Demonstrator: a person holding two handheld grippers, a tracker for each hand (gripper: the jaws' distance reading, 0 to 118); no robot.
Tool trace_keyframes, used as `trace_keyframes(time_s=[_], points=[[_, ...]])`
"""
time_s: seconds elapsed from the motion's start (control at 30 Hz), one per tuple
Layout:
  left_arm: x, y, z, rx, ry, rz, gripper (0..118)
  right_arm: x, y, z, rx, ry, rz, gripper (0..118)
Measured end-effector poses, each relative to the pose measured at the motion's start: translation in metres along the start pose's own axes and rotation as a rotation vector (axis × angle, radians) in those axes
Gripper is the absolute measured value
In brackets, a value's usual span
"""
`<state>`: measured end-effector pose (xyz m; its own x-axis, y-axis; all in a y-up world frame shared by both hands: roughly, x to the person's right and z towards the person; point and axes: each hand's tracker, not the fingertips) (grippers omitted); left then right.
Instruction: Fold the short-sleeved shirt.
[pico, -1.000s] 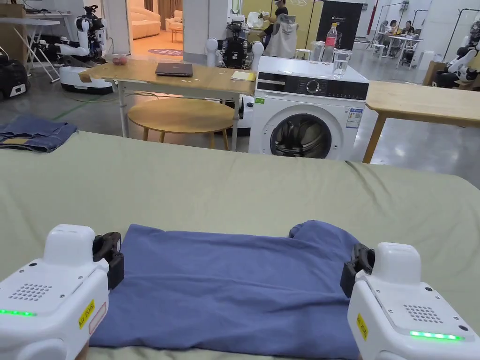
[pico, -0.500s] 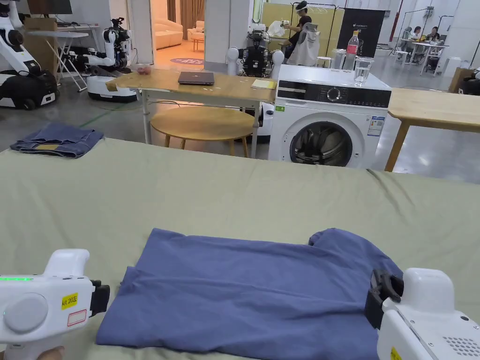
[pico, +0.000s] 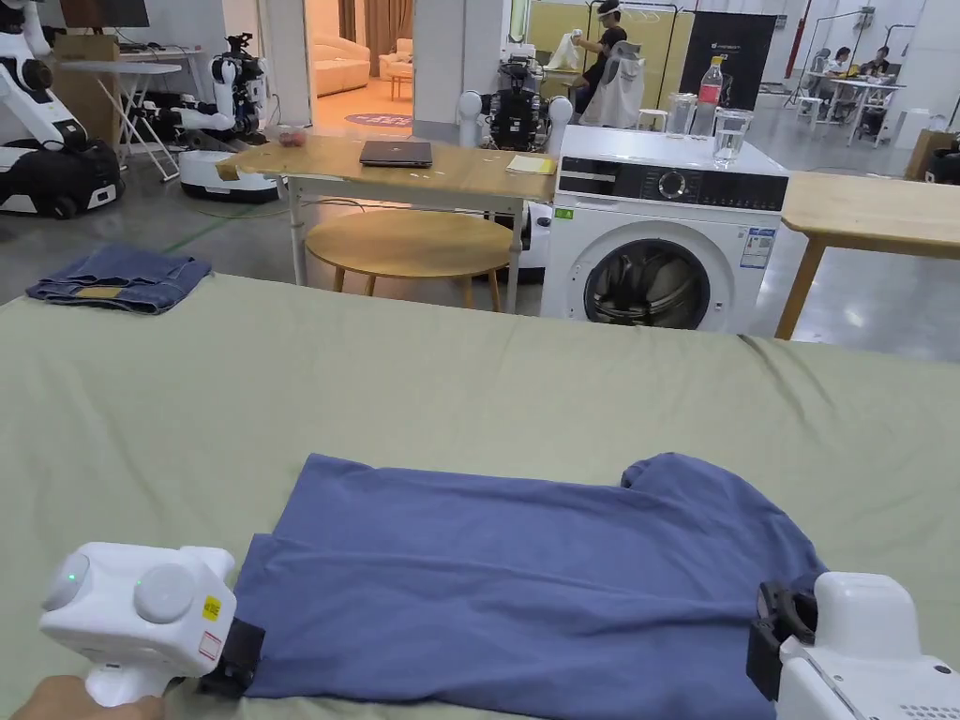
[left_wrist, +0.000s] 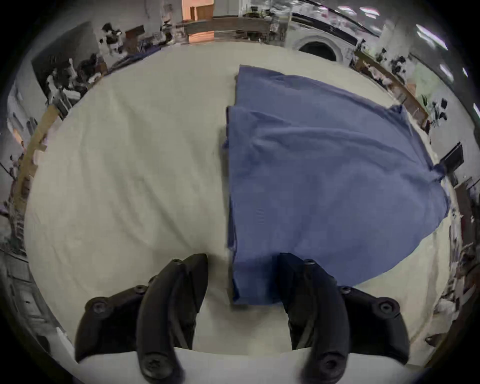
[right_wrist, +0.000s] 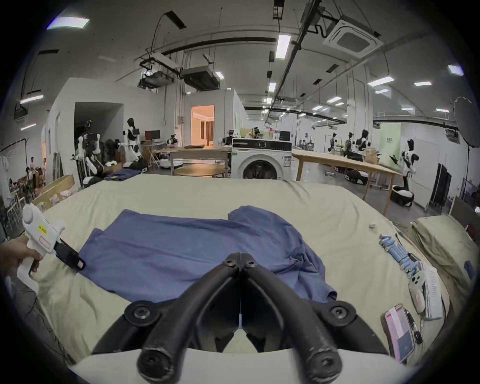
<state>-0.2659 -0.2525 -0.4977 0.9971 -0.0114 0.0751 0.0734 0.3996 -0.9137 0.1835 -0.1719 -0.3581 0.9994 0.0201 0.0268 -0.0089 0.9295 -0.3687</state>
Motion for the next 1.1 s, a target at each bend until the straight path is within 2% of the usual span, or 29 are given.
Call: trace_keyframes(time_s=[0.07,0.13,0.17,0.2,0.23,0.43,0.53,0.57,0.6,0.63,0.67,0.87,1.0,1.07,1.1], points=[[0.008,-0.004,0.000,0.025,0.012,-0.045,47,0.003,-0.003,0.001,-0.007,-0.004,-0.009,0],[0.008,-0.008,0.003,0.030,0.000,-0.046,30,0.008,-0.005,-0.001,-0.025,-0.006,-0.016,0],[0.009,-0.007,0.005,0.034,-0.006,-0.057,19,0.010,-0.006,-0.002,-0.033,-0.007,-0.018,0],[0.009,-0.007,0.006,0.039,-0.009,-0.064,3,0.014,-0.008,-0.004,-0.044,-0.011,-0.018,0],[0.005,-0.007,0.007,0.048,-0.015,-0.060,0,0.018,-0.009,-0.006,-0.056,-0.015,-0.017,0],[-0.007,-0.018,0.017,0.122,-0.065,-0.011,0,0.059,-0.002,-0.025,-0.185,-0.071,-0.008,0],[-0.003,-0.023,0.033,0.146,-0.072,-0.019,0,0.086,0.003,-0.043,-0.278,-0.088,-0.028,2],[-0.003,-0.024,0.038,0.188,-0.074,-0.026,0,0.096,0.005,-0.050,-0.304,-0.091,-0.047,11],[-0.004,-0.024,0.040,0.183,-0.081,-0.024,0,0.108,0.004,-0.060,-0.339,-0.096,-0.057,35],[-0.004,-0.023,0.044,0.186,-0.084,-0.020,0,0.116,0.003,-0.068,-0.374,-0.098,-0.067,52],[-0.005,-0.024,0.046,0.200,-0.090,-0.013,0,0.122,0.003,-0.076,-0.426,-0.104,-0.064,57],[-0.004,-0.022,0.047,0.189,-0.098,-0.022,0,0.136,-0.023,-0.107,-0.602,-0.100,-0.038,57],[-0.004,-0.026,0.043,0.179,-0.103,-0.009,0,0.138,-0.057,-0.131,-0.722,-0.094,-0.065,56],[-0.005,-0.026,0.040,0.173,-0.105,-0.006,0,0.139,-0.060,-0.126,-0.644,-0.095,-0.061,52],[-0.005,-0.028,0.040,0.170,-0.108,-0.004,0,0.139,-0.056,-0.122,-0.651,-0.082,-0.066,42]])
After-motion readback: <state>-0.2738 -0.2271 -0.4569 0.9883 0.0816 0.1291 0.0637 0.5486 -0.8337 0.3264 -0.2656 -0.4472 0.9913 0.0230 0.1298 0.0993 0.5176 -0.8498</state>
